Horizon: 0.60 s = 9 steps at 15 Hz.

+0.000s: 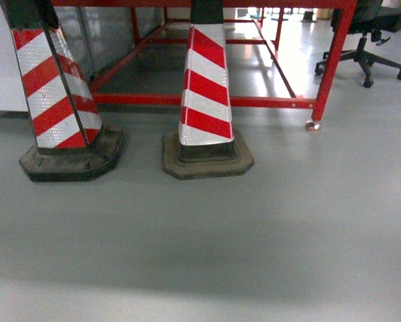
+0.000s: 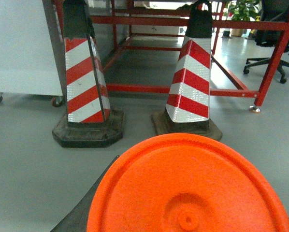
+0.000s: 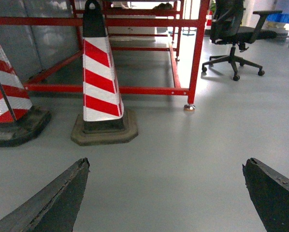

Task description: Pick capacitor and pack into box

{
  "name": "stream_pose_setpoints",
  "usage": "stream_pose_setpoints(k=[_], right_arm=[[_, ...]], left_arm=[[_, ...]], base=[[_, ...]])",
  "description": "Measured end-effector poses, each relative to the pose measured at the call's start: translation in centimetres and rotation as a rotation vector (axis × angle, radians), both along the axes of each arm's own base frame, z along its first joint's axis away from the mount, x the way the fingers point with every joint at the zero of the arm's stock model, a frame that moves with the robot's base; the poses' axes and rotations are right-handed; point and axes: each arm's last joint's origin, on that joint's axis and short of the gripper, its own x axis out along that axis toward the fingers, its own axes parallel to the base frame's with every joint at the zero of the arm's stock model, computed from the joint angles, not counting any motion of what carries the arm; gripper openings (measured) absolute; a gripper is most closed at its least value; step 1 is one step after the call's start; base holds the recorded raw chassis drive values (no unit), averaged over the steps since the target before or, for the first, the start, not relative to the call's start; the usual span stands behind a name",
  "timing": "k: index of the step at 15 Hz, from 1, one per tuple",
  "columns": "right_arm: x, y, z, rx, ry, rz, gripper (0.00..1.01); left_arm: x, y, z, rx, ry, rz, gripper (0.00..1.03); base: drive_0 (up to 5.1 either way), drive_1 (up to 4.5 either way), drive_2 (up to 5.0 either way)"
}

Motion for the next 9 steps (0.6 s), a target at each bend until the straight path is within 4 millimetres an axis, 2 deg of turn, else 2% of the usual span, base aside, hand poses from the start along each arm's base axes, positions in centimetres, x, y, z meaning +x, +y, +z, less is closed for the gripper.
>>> stream_pose_setpoints(k=[1, 9], right_arm=[[0.0, 0.0, -0.01, 0.0, 0.001, 0.0, 0.98], [0.0, -0.01, 0.01, 0.0, -0.001, -0.003, 0.98]], left_arm=[[0.0, 0.0, 0.0, 0.0, 0.0, 0.0, 0.43], [0.0, 0.0, 0.01, 0.0, -0.001, -0.002, 0.43]], base=[[0.0, 0.0, 0.0], [-0.1, 3.92, -4.0]])
